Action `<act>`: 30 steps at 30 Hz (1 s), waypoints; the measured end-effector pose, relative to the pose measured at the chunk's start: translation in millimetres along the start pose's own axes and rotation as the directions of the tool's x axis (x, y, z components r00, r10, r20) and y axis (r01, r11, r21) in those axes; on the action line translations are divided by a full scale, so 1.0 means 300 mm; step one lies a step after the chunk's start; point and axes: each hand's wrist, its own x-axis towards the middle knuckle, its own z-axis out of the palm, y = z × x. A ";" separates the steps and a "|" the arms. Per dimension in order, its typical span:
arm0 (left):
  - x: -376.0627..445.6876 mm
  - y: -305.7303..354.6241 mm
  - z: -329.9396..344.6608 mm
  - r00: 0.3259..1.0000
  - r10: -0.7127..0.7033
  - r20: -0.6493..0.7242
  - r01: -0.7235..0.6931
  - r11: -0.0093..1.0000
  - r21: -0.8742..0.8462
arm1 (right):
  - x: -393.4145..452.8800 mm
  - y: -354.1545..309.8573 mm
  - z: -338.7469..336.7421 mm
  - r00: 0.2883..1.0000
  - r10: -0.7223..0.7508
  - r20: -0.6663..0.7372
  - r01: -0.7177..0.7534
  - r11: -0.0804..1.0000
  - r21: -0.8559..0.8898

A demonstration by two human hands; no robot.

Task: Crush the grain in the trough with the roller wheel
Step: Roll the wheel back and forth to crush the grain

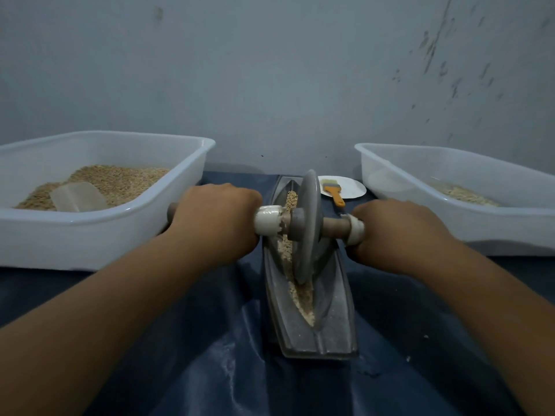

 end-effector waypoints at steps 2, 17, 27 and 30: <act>-0.055 -0.018 0.004 0.996 0.017 -0.084 -0.017 1.000 0.000 | -0.063 0.002 -0.017 0.996 -0.035 -0.082 0.029 0.997 -0.076; -0.022 -0.026 0.033 0.999 0.007 -0.053 -0.009 0.999 -0.038 | -0.002 -0.006 0.001 0.997 -0.039 -0.063 0.035 0.997 -0.064; 0.012 -0.018 0.027 1.000 -0.019 -0.007 0.019 0.999 -0.039 | 0.030 -0.013 0.019 0.999 0.000 -0.032 0.000 1.000 -0.024; 0.026 -0.011 0.030 1.000 -0.001 0.017 0.001 0.999 -0.055 | 0.056 -0.020 0.020 0.999 -0.002 -0.044 0.000 0.999 -0.041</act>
